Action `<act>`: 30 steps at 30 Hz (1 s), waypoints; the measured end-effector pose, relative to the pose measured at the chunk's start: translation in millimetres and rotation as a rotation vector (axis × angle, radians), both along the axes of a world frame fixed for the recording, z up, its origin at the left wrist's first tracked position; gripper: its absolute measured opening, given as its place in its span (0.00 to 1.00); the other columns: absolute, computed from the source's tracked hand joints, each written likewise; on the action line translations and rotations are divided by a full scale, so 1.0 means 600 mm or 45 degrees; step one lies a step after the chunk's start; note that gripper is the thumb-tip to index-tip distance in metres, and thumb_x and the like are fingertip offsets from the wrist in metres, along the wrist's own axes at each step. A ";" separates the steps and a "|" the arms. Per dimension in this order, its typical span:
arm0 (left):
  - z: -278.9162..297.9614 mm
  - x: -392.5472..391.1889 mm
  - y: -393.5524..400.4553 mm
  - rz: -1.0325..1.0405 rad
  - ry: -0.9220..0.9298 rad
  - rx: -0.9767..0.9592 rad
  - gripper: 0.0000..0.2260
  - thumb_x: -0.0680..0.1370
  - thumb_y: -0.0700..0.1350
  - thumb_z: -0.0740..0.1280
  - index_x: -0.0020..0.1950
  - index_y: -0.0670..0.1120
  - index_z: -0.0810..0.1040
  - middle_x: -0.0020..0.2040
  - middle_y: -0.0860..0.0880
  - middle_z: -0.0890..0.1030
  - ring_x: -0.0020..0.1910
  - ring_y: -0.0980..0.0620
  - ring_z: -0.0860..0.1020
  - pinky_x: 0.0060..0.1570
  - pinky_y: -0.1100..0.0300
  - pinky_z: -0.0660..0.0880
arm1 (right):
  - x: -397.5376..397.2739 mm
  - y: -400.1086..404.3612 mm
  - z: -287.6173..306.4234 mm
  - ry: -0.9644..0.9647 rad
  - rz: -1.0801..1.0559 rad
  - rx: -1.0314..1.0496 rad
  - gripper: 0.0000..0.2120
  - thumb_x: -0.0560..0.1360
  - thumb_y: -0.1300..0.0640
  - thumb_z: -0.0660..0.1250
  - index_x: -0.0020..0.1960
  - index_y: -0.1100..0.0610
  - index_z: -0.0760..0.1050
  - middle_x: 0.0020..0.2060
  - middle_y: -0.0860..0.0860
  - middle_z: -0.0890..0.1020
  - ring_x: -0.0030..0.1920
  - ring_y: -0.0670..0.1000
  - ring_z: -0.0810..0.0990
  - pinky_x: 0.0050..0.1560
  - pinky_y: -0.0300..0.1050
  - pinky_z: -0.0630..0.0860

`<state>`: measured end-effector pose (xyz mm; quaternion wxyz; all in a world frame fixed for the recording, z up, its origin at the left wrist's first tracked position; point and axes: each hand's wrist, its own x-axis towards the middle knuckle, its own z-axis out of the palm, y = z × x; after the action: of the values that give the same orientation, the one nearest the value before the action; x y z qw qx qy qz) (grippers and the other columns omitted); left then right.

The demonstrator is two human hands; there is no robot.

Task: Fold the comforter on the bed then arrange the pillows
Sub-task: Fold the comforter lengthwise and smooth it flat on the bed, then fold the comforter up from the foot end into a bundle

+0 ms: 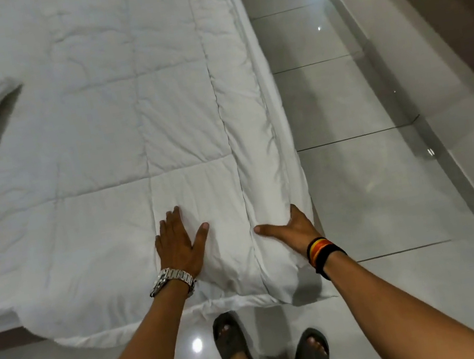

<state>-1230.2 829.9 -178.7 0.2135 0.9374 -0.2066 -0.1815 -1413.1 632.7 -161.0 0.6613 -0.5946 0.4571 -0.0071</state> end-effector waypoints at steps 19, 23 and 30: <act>-0.036 0.102 0.323 0.505 -0.242 -0.027 0.45 0.77 0.69 0.56 0.85 0.43 0.50 0.85 0.38 0.48 0.84 0.35 0.46 0.79 0.34 0.46 | -0.035 0.188 -0.073 0.482 0.031 -1.044 0.51 0.74 0.24 0.65 0.86 0.40 0.44 0.86 0.53 0.42 0.85 0.59 0.41 0.79 0.69 0.45; -0.054 0.181 0.406 0.669 -0.133 -0.074 0.58 0.71 0.75 0.67 0.85 0.43 0.43 0.86 0.41 0.44 0.84 0.40 0.42 0.78 0.32 0.45 | -0.011 0.185 -0.094 0.454 -0.406 -0.882 0.57 0.70 0.22 0.65 0.87 0.46 0.42 0.86 0.56 0.43 0.85 0.59 0.45 0.80 0.71 0.50; -0.070 0.210 0.449 1.011 -0.078 -0.409 0.69 0.53 0.74 0.80 0.84 0.49 0.51 0.79 0.38 0.63 0.78 0.38 0.63 0.76 0.41 0.60 | -0.041 0.150 -0.129 0.445 -0.625 -0.574 0.64 0.58 0.20 0.75 0.82 0.49 0.54 0.74 0.54 0.73 0.74 0.63 0.72 0.75 0.61 0.66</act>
<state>-1104.1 1099.4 -220.9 0.4037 0.9041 0.1383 -0.0227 -1437.6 722.7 -238.7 0.4045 -0.5903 0.6789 -0.1642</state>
